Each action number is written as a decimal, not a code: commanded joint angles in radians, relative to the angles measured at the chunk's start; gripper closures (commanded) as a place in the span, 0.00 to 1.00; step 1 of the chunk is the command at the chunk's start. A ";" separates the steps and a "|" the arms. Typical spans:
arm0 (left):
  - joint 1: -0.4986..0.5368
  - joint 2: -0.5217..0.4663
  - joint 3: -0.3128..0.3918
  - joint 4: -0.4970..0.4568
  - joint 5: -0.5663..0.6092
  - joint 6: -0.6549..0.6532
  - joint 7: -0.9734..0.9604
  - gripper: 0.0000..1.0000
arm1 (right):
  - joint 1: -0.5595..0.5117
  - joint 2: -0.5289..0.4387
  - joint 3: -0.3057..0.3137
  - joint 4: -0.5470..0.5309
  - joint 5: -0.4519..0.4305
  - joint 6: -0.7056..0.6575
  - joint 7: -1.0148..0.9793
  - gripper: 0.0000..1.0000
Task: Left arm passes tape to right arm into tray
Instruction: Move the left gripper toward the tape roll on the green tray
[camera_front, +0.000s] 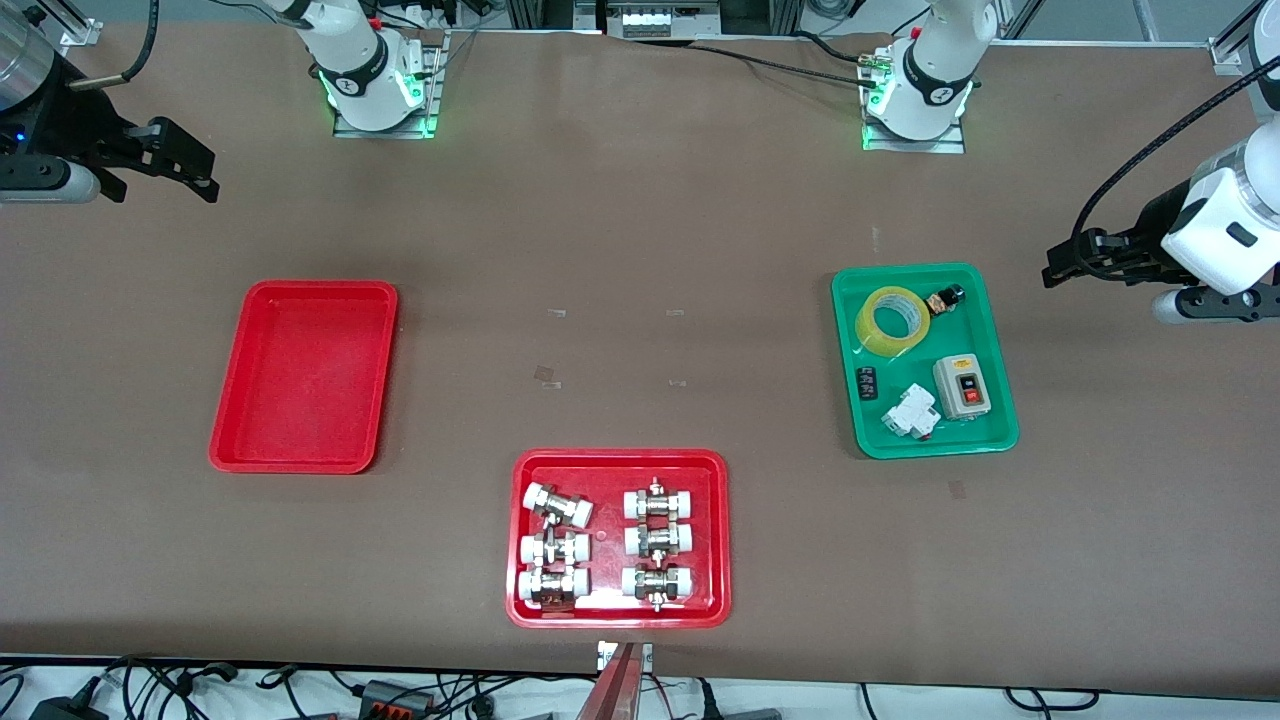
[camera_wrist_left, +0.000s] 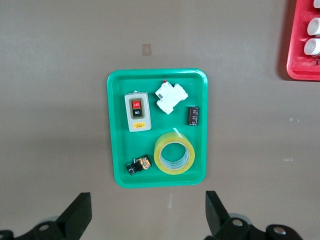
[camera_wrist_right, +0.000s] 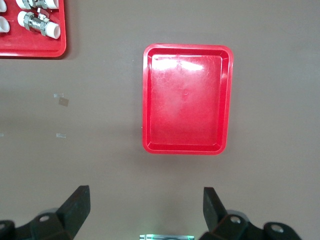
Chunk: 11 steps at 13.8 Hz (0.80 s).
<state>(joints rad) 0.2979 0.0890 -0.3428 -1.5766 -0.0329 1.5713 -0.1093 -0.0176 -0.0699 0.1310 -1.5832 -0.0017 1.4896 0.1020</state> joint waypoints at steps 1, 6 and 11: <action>0.004 0.014 -0.002 0.027 -0.018 -0.019 0.013 0.00 | 0.013 0.010 0.001 0.023 -0.007 -0.014 0.022 0.00; 0.006 0.038 -0.001 0.027 -0.018 0.061 0.017 0.00 | 0.016 0.013 0.001 0.025 -0.006 -0.017 0.034 0.00; 0.001 0.234 -0.001 0.052 0.027 -0.005 0.022 0.00 | 0.016 0.010 0.001 0.020 -0.009 -0.012 0.038 0.00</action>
<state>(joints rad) 0.2989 0.2288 -0.3406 -1.5676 -0.0222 1.6224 -0.1087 -0.0083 -0.0656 0.1311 -1.5823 -0.0018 1.4897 0.1178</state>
